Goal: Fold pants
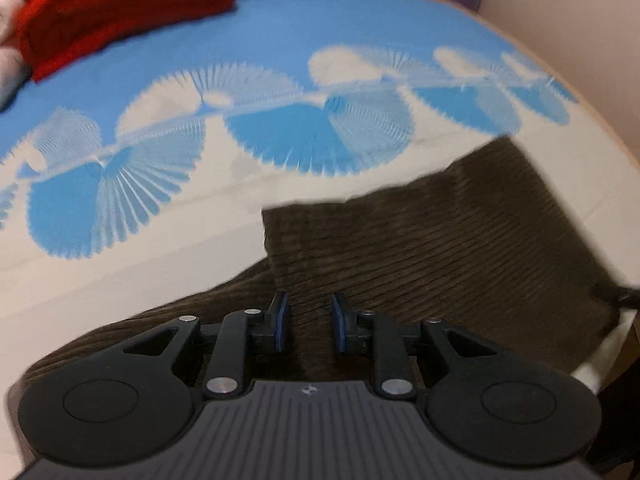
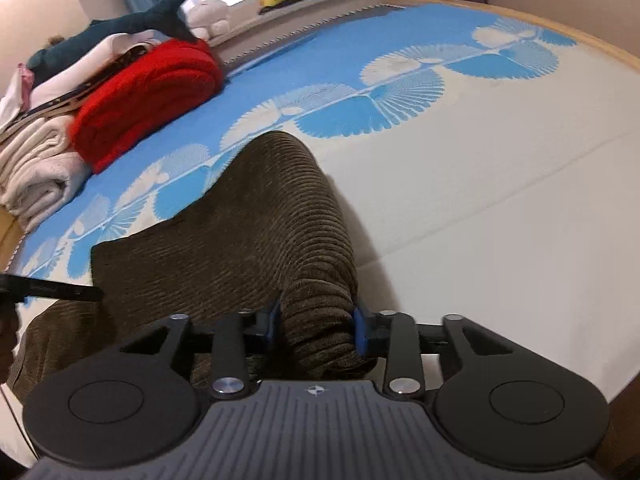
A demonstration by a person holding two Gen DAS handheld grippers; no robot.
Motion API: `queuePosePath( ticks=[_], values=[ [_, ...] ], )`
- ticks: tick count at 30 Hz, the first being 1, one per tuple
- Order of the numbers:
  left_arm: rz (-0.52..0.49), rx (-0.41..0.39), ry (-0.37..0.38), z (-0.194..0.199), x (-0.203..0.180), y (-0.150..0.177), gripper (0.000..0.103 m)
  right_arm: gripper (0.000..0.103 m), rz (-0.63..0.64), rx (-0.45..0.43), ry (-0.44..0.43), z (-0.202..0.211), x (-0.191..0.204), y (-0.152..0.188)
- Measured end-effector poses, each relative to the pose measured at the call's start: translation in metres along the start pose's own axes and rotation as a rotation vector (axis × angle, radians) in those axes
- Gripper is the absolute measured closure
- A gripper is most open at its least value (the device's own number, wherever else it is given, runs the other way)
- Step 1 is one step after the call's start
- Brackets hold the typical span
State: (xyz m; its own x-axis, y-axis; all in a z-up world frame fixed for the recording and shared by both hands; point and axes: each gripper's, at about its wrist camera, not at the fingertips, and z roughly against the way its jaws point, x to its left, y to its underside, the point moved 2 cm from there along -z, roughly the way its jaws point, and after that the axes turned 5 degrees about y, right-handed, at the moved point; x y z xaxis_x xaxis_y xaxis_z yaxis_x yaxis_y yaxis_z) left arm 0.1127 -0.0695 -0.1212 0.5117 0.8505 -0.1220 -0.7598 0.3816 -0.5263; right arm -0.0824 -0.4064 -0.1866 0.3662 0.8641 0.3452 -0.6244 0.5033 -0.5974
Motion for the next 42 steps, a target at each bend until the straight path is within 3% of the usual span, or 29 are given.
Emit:
queuePosePath(
  ticks=[3, 6, 7, 9, 10, 12, 14, 17, 18, 20, 24, 27, 31, 35, 38, 40, 42],
  values=[
    [0.046, 0.038, -0.018, 0.023, -0.018, 0.013, 0.078, 0.051, -0.055, 0.050, 0.046, -0.012, -0.013, 0.004],
    [0.082, 0.019, 0.000, 0.035, -0.037, 0.048, 0.078, 0.045, -0.089, 0.084, 0.028, -0.021, -0.018, 0.007],
    [0.093, 0.022, -0.006, 0.029, -0.042, 0.065, 0.078, 0.044, -0.075, 0.087, 0.030, -0.022, -0.016, 0.008],
    [0.108, 0.132, -0.046, 0.001, -0.045, 0.103, 0.074, 0.044, -0.056, 0.087, 0.037, -0.023, -0.014, 0.011],
    [0.122, 0.103, -0.055, 0.000, -0.045, 0.115, 0.074, 0.044, -0.057, 0.090, 0.039, -0.024, -0.015, 0.012],
    [0.068, 0.046, -0.085, 0.011, -0.053, 0.111, 0.074, 0.041, -0.074, 0.101, 0.044, -0.025, -0.016, 0.012],
    [0.083, -0.045, -0.081, 0.029, -0.054, 0.108, 0.073, 0.040, -0.085, 0.101, 0.045, -0.024, -0.017, 0.013],
    [0.080, 0.013, -0.036, 0.019, -0.056, 0.117, 0.072, 0.040, -0.089, 0.107, 0.049, -0.029, -0.017, 0.014],
    [0.056, 0.050, -0.051, 0.012, -0.057, 0.122, 0.061, 0.040, -0.089, 0.110, 0.048, -0.030, -0.017, 0.014],
    [0.045, 0.037, -0.074, 0.010, -0.058, 0.120, 0.057, 0.041, -0.091, 0.114, 0.041, -0.033, -0.018, 0.014],
    [0.066, -0.025, -0.050, 0.024, -0.058, 0.111, 0.058, 0.063, -0.016, 0.065, 0.049, -0.025, -0.007, 0.012],
    [0.068, -0.087, -0.023, 0.036, -0.062, 0.103, 0.053, 0.071, 0.082, -0.011, 0.054, -0.006, 0.014, 0.007],
    [0.094, -0.211, 0.116, 0.057, -0.060, 0.087, 0.031, 0.074, 0.294, -0.181, 0.019, 0.038, 0.068, -0.002],
    [0.209, -0.348, 0.362, 0.083, -0.048, 0.072, 0.018, 0.074, 0.588, -0.325, -0.088, 0.078, 0.135, 0.019],
    [0.310, -0.395, 0.536, 0.093, -0.031, 0.064, 0.012, 0.074, 0.771, -0.384, -0.170, 0.090, 0.169, 0.046],
    [0.352, -0.387, 0.572, 0.088, -0.026, 0.058, 0.009, 0.074, 0.866, -0.407, -0.208, 0.090, 0.182, 0.067],
    [0.368, -0.352, 0.557, 0.079, -0.022, 0.050, 0.009, 0.074, 0.923, -0.413, -0.237, 0.088, 0.189, 0.086]
  ],
)
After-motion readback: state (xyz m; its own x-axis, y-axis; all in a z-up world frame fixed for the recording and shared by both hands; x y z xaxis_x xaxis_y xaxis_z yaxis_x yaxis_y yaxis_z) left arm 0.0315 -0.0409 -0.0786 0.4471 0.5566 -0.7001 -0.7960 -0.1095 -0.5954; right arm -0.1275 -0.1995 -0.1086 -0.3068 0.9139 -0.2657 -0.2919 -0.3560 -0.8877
